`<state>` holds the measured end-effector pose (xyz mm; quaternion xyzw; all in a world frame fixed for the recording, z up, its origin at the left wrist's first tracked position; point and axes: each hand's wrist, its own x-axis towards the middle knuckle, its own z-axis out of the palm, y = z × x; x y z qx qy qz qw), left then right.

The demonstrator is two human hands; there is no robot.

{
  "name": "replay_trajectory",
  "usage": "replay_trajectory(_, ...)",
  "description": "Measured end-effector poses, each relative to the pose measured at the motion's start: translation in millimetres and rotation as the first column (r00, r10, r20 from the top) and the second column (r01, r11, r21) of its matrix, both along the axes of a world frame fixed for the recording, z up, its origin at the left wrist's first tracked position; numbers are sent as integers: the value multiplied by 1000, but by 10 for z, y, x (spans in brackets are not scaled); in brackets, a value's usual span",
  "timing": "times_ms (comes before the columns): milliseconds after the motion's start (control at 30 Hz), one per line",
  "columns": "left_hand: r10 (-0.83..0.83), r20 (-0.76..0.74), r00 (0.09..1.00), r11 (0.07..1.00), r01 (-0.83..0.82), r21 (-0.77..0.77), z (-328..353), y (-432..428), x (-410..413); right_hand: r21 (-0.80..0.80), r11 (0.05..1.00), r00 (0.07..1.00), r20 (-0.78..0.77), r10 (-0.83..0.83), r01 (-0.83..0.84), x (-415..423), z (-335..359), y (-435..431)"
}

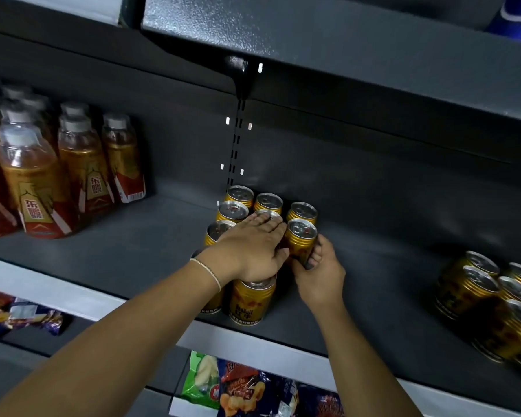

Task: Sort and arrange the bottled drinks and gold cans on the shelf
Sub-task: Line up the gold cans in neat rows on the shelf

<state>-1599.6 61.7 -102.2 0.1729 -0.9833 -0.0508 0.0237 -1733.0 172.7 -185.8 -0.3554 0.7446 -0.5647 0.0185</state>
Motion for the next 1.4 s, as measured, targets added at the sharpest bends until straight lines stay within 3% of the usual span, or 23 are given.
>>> replay_trajectory(667,9,34,999,1000,-9,19,66,38,24,111,993,998,-48,33,-27,23,22,45)
replay_trajectory(800,19,3,1000,998,-19,60,106,66,51,87,992,987,141,81,-93,-40,64,109)
replay_trajectory(867,19,2,1000,997,-19,72,143,81,60,73,996,969,245,36,-55,-108,102,182)
replay_trajectory(933,28,-5,1000,996,-28,80,186,112,45,72,997,968,250,-17,-1,-191,149,297)
replay_trajectory(1033,52,-60,997,997,-48,65,264,225,-48,123,987,983,143,-119,102,-281,290,560)
replay_trajectory(1133,-9,-112,994,1000,8,-12,340,448,-234,222,954,979,-65,-193,203,-385,455,906)
replay_trajectory(1300,-108,-178,978,994,110,1,366,974,-594,358,856,909,-326,-258,371,-681,757,1521)
replay_trajectory(1400,-146,-185,972,988,154,28,314,1270,-799,451,747,846,-454,-279,489,-887,902,1867)
